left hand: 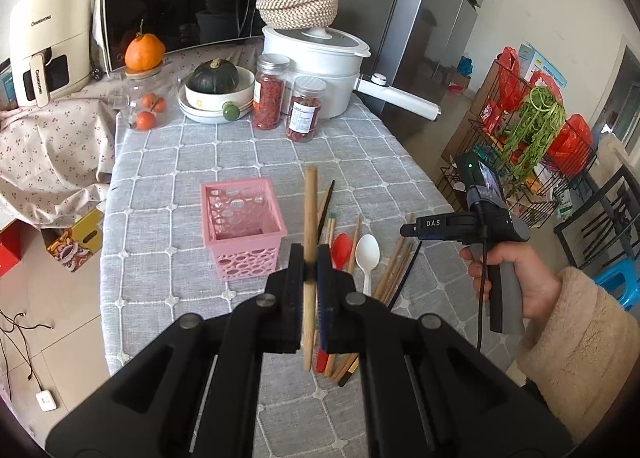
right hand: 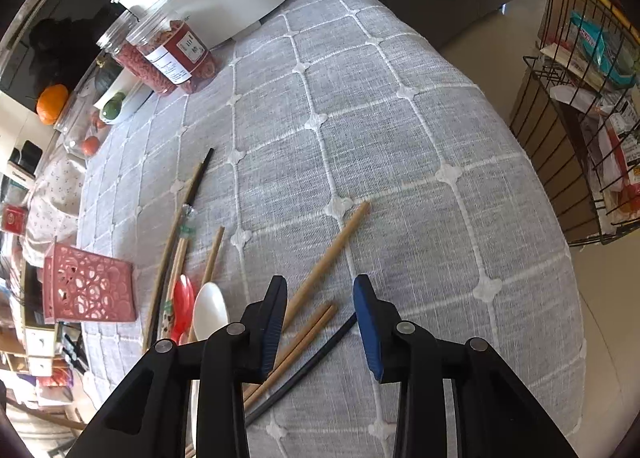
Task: Organize utensils
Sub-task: 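Lift the wooden chopstick with the left tool while the right tool grasps another chopstick, then carry both chopsticks into the pink basket and open both tools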
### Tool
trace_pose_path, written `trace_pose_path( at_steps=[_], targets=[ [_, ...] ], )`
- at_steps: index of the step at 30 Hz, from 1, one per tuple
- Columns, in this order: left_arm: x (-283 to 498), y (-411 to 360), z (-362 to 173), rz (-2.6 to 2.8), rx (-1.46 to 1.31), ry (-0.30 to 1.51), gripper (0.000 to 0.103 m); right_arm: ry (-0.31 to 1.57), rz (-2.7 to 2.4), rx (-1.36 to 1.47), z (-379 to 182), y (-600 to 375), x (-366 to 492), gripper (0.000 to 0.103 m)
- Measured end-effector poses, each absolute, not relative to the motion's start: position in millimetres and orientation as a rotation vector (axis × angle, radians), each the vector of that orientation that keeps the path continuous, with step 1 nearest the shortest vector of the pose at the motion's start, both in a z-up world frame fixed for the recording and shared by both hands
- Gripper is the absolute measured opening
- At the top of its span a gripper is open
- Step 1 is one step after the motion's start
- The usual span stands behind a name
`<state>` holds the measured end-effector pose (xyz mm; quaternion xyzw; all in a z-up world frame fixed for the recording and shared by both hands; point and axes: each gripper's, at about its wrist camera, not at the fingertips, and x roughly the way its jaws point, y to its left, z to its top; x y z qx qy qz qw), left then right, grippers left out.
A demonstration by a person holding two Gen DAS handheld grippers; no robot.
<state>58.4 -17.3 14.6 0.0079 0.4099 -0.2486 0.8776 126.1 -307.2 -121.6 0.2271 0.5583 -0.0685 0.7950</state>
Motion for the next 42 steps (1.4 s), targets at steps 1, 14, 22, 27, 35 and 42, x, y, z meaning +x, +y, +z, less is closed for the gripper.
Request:
trace_pose_path(
  at_steps=[1, 14, 22, 27, 35, 42],
  targets=[
    [60, -16, 13, -0.517, 0.016, 0.861, 0.007, 1.205, -0.153, 0.488, -125, -307, 130, 0.035],
    [58, -10, 8, -0.493, 0.008, 0.860, 0.007, 1.183, -0.323, 0.235, -131, -276, 146, 0.012],
    [56, -1, 15, -0.474, 0.002, 0.835, 0.007, 1.075, -0.201, 0.368, -104, -295, 129, 0.005],
    [55, 18, 44, -0.441, -0.068, 0.736, 0.007, 0.967, -0.099, 0.395, -52, -286, 111, 0.005],
    [54, 41, 77, -0.336, -0.216, 0.487, 0.007, 0.763, 0.027, 0.351, 30, -246, 70, 0.005],
    [79, 37, 70, -0.291, -0.252, 0.397, 0.007, 0.626, 0.060, 0.335, 66, -224, 60, 0.005]
  ],
)
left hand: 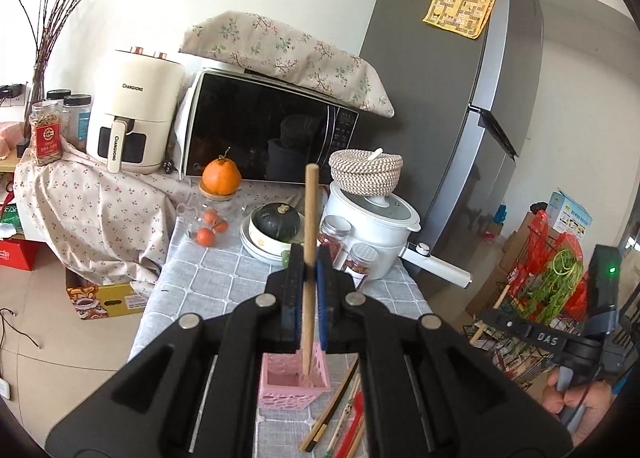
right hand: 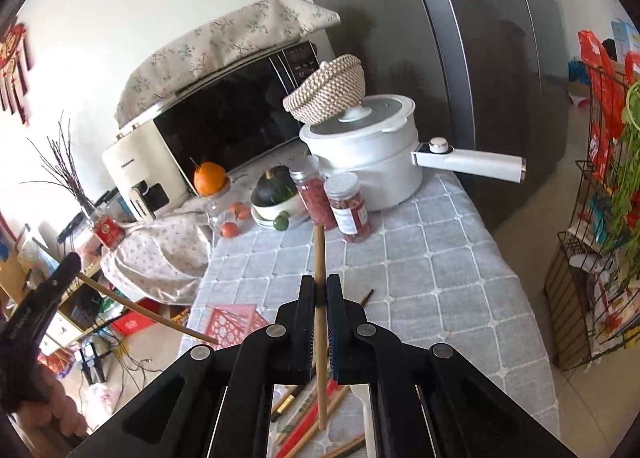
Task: Organize utensils
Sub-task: 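Carry both chopsticks into the pink basket and open both tools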
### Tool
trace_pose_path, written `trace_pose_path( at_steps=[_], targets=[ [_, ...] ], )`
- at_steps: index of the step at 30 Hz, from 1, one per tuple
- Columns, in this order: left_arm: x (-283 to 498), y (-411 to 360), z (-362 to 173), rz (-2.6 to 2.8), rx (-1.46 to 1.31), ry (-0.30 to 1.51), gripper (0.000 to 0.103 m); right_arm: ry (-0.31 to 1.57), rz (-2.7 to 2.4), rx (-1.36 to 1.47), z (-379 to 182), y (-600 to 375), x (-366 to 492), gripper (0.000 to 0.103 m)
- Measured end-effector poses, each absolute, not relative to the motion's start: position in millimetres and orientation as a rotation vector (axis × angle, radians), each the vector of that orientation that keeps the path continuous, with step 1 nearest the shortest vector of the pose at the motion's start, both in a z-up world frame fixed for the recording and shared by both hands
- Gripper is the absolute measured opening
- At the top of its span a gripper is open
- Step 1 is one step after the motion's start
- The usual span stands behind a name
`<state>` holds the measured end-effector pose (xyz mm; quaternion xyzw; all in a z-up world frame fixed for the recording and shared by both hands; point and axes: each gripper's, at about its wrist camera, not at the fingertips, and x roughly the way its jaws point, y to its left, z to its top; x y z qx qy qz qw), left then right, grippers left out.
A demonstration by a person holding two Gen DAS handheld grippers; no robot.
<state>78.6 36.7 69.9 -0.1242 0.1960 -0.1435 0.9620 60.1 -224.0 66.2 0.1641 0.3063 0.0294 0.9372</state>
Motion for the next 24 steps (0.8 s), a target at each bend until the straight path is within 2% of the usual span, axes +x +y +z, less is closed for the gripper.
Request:
trace_pose_path(
  at_steps=[12, 21, 22, 23, 24],
  targets=[
    [134, 29, 18, -0.216, -0.260, 0.541, 0.007, 0.487, 0.127, 0.418, 94, -204, 62, 0.006],
    [149, 28, 6, -0.200, -0.264, 0.582, 0.008, 0.430, 0.183, 0.508, 98, -190, 72, 0.005],
    [150, 30, 6, -0.205, -0.281, 0.586, 0.015, 0.422, 0.182, 0.506, 97, -188, 72, 0.005],
    [151, 32, 6, -0.208, -0.294, 0.592, 0.029, 0.412, 0.178, 0.502, 97, -185, 74, 0.006],
    [149, 35, 8, -0.205, -0.300, 0.591, 0.036, 0.404, 0.168, 0.503, 95, -182, 75, 0.006]
  ],
)
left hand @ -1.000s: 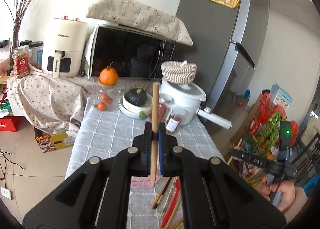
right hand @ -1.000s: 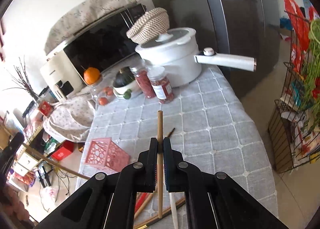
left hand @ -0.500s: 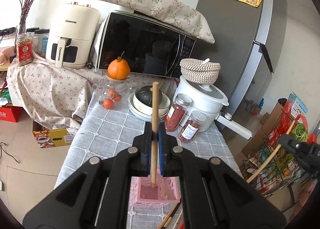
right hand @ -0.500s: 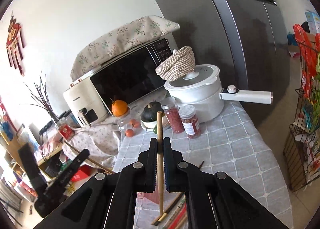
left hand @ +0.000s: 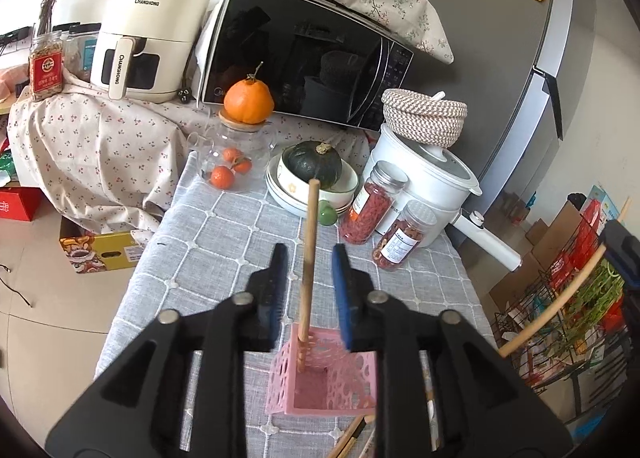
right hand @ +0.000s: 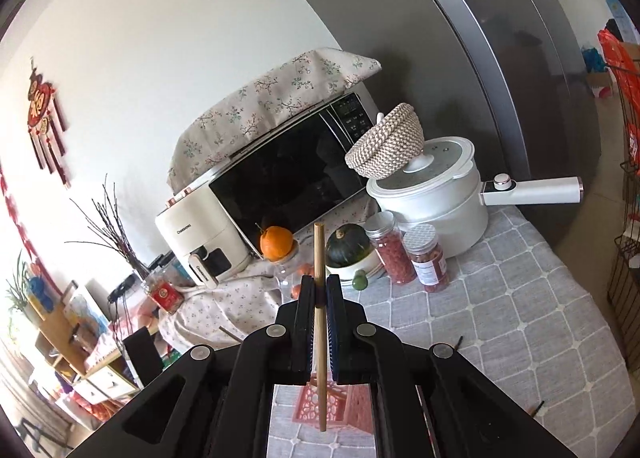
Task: Organize utensils
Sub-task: 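Carry both chopsticks into the pink basket and open both tools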
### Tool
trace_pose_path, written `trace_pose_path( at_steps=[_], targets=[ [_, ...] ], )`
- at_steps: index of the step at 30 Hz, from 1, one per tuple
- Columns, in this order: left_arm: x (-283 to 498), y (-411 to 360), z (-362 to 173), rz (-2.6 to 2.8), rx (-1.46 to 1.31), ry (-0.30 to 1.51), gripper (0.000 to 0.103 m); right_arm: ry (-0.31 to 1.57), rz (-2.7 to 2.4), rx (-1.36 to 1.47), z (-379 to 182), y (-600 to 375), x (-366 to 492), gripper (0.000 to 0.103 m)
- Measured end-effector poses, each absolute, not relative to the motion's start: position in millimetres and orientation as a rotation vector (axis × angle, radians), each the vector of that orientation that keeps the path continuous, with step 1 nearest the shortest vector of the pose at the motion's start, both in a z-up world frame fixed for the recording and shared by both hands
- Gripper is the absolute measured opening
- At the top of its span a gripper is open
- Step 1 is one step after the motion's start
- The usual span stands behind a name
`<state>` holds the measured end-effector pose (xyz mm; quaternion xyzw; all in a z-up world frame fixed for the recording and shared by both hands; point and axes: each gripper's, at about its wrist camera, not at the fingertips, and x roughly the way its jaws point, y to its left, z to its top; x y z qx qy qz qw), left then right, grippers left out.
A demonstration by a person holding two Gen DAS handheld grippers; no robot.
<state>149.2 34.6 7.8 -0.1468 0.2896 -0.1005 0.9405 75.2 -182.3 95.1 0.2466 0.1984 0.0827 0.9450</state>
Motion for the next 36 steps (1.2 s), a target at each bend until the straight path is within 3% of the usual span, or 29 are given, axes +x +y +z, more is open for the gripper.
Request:
trace_pose_path(
  at_steps=[2, 8, 14, 30, 33, 35, 36],
  targets=[
    [146, 38, 12, -0.175, -0.296, 0.581, 0.062, 0.389, 0.146, 0.522, 91, -181, 77, 0.006],
    [134, 61, 18, -0.095, -0.343, 0.622, 0.084, 0.391, 0.104, 0.530, 71, -175, 91, 0.006],
    [120, 68, 3, -0.045, -0.261, 0.694, 0.089, 0.429, 0.111, 0.490, 54, -161, 105, 0.006],
    [106, 58, -21, -0.103, -0.115, 0.774, 0.089, 0.550, 0.175, 0.517, 10, -155, 143, 0.009],
    [105, 52, -24, -0.127, -0.106, 0.794, 0.089, 0.557, 0.173, 0.501, 13, -157, 140, 0.025],
    [104, 47, -28, -0.156, -0.097, 0.821, 0.089, 0.549, 0.186, 0.505, 19, -162, 134, 0.060],
    [103, 44, -30, -0.170, -0.088, 0.838, 0.089, 0.540, 0.190, 0.508, 22, -166, 130, 0.064]
  ],
)
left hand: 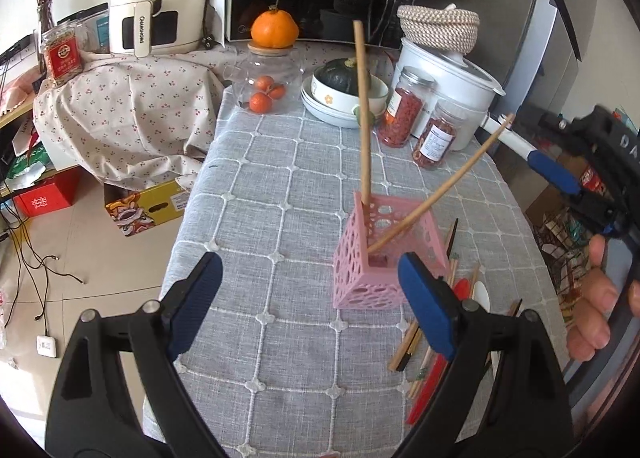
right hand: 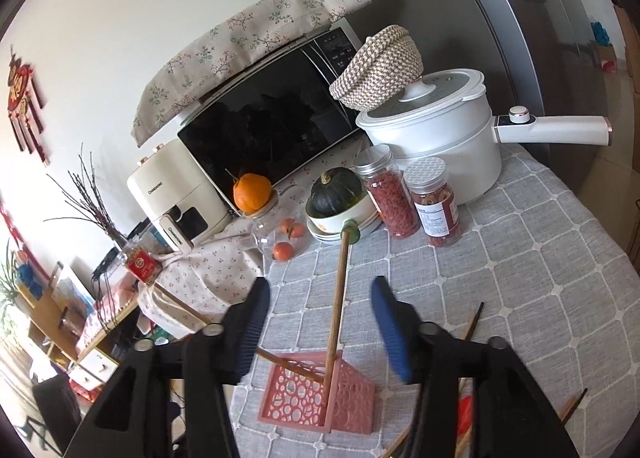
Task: Organize utensils
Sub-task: 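Carry both chopsticks into the pink basket and open both tools, then grasp the white plastic spoon by its handle with the left tool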
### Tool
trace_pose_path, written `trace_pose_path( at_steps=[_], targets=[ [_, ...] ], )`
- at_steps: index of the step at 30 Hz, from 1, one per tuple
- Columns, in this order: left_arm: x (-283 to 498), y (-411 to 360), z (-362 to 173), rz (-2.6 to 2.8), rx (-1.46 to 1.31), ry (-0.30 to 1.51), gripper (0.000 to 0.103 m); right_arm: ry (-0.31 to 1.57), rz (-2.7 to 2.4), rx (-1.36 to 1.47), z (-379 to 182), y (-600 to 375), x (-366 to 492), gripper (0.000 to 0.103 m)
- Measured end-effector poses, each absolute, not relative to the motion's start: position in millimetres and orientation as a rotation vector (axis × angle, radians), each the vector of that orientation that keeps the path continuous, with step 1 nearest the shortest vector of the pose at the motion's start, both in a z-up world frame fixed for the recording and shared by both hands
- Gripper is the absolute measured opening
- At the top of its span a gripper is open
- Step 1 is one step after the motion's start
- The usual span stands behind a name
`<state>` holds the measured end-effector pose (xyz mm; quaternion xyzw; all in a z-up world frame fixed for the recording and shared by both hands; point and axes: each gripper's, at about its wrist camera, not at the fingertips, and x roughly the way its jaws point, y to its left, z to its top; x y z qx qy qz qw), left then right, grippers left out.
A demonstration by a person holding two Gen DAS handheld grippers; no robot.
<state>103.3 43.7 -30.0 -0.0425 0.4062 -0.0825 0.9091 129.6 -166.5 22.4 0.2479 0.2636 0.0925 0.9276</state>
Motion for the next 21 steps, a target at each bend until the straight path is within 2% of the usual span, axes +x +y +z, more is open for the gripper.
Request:
trace_pose_path(
  at_steps=[3, 5, 8, 14, 21],
  targets=[
    [98, 33, -36, -0.209, -0.054, 0.886, 0.090, 0.555, 0.218, 0.493, 36, -179, 115, 0.068],
    [93, 25, -40, -0.235, -0.037, 0.905, 0.090, 0.561, 0.230, 0.463, 43, -188, 103, 0.078],
    [87, 9, -45, -0.281, -0.002, 0.936, 0.090, 0.582, 0.219, 0.376, 46, -202, 83, 0.084],
    [77, -28, -56, -0.359, 0.076, 1.012, 0.090, 0.695, 0.123, 0.239, 21, -237, 50, 0.085],
    [71, -72, -72, -0.448, 0.124, 1.104, 0.090, 0.825, 0.065, 0.246, -16, -283, 21, 0.085]
  ],
)
